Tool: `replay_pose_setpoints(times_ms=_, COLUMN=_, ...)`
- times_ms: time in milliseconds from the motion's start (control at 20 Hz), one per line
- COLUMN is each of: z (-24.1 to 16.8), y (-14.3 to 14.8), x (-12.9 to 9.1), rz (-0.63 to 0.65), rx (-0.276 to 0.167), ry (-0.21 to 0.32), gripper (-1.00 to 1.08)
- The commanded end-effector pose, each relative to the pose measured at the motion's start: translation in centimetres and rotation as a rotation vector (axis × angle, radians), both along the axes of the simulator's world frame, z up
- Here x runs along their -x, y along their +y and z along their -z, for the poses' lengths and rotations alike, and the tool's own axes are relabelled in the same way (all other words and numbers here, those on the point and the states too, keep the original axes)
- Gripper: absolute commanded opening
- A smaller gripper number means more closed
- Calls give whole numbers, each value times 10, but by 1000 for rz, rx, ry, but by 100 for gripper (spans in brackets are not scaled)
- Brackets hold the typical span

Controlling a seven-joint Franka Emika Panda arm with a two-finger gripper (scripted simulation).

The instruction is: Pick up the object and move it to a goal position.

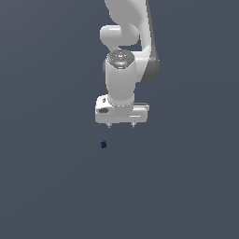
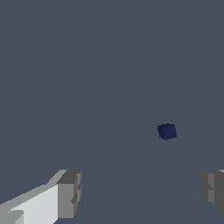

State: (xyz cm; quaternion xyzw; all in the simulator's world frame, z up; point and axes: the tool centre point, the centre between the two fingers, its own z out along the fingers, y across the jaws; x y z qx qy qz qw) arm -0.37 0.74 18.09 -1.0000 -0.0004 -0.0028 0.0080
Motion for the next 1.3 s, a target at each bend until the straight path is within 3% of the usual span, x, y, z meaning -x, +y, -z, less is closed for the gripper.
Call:
replay_pose_setpoints(times_ms=0, z=0, y=0, x=0, rz=0, rx=0, ry=0, gripper=100)
replay_pose_setpoints(times_ms=650, z=-17, y=4, x=4, rz=4, rx=4, ry=1, gripper=100)
replay_pose_setpoints(times_ms=1250, z=25, y=-27, x=-5, rz=-69, rx=9, ry=1, gripper=100)
